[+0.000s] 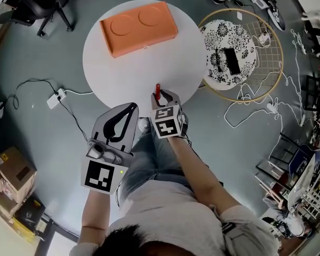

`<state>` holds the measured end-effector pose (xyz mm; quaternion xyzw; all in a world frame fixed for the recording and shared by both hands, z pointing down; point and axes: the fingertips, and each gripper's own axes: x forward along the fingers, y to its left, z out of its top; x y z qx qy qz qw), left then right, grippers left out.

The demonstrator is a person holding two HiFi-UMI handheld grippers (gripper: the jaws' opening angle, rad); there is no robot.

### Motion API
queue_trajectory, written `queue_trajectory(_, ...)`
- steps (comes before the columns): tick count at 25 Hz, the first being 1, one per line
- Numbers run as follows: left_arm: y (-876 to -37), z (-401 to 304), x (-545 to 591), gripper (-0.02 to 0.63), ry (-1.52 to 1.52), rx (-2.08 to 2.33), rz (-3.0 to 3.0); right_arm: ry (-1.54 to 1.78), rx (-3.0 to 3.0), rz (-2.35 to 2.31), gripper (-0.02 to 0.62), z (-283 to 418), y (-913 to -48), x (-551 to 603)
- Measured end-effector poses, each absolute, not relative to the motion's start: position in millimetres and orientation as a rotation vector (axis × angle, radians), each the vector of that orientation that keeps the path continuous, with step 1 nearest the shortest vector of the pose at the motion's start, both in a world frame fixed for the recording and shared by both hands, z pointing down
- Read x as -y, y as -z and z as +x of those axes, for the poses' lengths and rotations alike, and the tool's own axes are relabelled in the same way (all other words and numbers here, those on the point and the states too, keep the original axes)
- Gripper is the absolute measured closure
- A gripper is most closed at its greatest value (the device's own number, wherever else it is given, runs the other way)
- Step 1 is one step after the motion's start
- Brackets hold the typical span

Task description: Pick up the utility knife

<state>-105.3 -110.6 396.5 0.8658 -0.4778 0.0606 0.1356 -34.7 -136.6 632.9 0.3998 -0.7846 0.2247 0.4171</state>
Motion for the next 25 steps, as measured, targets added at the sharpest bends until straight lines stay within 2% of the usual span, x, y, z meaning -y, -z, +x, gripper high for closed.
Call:
queue_trajectory(3, -396.1, -104.9, 110.7, 0.595, -0.173, 1.387, 2.509, -0.551, 1.961, 1.007, 0.488, -34.4, -633.3, 137.2)
queue_trajectory(5, -394.8, -103.0, 109.9, 0.595, -0.172, 1.389, 2.511, -0.552, 1.961, 1.011, 0.524, -31.2, -632.7, 137.8)
queue_trajectory(9, -393.2, -98.6, 106.6, 0.595, -0.175, 1.392, 2.51, -0.586, 1.983, 1.01, 0.541, -26.4, -630.7, 137.4)
queue_trajectory(18, -391.5, -97.8, 105.8, 0.595, -0.177, 1.401, 2.512, -0.612, 2.082, 1.025, 0.544, -31.6, -611.2, 139.0)
queue_trajectory(25, -384.1, -92.8, 109.0, 0.595, -0.166, 1.405, 2.534, -0.595, 2.216, 1.048, 0.545, -34.8, -562.0, 150.3)
